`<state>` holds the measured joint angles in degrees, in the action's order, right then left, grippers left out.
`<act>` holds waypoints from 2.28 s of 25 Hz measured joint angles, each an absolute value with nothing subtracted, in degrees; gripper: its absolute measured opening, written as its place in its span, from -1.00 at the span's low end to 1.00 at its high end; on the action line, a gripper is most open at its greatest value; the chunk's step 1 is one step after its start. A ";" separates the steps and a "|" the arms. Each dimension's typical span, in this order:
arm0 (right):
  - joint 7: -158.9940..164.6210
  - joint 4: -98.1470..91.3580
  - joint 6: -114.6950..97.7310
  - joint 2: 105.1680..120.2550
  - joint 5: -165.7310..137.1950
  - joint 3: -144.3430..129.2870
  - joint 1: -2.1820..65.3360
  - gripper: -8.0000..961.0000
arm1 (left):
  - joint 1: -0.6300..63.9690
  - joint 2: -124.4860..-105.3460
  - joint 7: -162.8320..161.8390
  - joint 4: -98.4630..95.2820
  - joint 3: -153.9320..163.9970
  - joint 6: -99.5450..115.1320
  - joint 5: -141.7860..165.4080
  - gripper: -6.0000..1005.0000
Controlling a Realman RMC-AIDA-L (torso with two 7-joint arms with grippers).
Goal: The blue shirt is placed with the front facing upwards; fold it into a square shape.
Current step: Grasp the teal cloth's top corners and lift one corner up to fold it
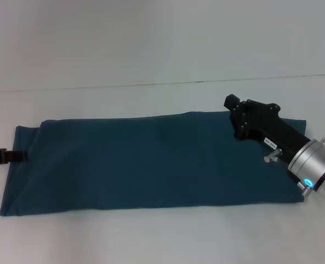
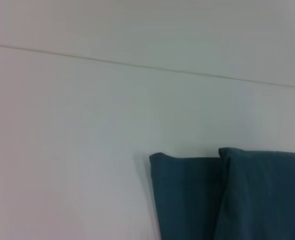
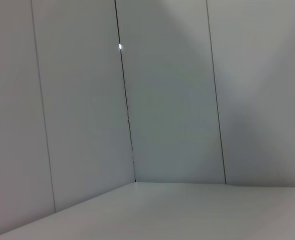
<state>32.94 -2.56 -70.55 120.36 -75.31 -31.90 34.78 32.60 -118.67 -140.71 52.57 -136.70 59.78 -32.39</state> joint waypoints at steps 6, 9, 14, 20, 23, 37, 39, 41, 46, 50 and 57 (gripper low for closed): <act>33.53 -2.70 -70.20 120.20 -75.27 -31.83 35.16 -0.99 | 35.22 -118.07 -140.64 45.88 -136.66 55.85 -29.23 0.80; 34.56 -2.84 -70.11 120.12 -75.24 -31.81 35.48 -0.99 | 35.63 -117.96 -140.55 44.54 -136.67 54.69 -29.11 0.80; 36.15 -3.30 -69.11 120.12 -75.23 -32.19 35.96 -0.99 | 36.57 -117.09 -140.60 41.76 -137.16 53.62 -29.42 0.80; 37.92 -3.37 -67.74 120.15 -75.51 -32.37 36.35 -0.99 | 37.59 -116.54 -140.48 39.62 -137.37 53.37 -29.66 0.80; 38.35 -3.38 -67.51 120.15 -75.54 -32.41 36.42 -0.99 | 37.72 -116.53 -140.39 39.51 -137.29 53.52 -29.79 0.80; 40.62 -3.47 -67.03 120.12 -75.59 -32.64 36.80 -0.99 | 34.10 -121.30 -140.79 52.59 -137.45 57.20 -29.81 0.42; 41.16 -3.88 -67.06 120.06 -75.59 -32.66 36.86 -0.99 | 34.30 -121.24 -140.69 52.67 -137.46 57.51 -29.88 0.27; 41.41 -4.21 -67.10 120.04 -75.62 -32.71 36.92 -0.99 | 34.30 -121.30 -140.70 53.02 -137.47 57.58 -29.92 0.12; 41.53 -4.29 -66.90 120.05 -75.65 -32.71 36.92 -0.99 | 34.23 -121.00 -141.10 53.78 -137.52 60.15 -31.11 -0.39; 41.81 -4.60 -66.57 120.00 -75.68 -32.83 36.98 -0.99 | 33.25 -121.68 -141.52 56.44 -137.54 61.21 -31.21 -0.43; 42.83 -5.24 -66.37 119.97 -75.68 -33.27 37.01 -0.99 | 32.37 -121.18 -143.03 57.41 -138.22 63.17 -31.05 -0.19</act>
<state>42.83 -5.24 -66.37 119.97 -75.68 -33.27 37.01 32.37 -121.18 -143.03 57.41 -138.22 63.17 -31.05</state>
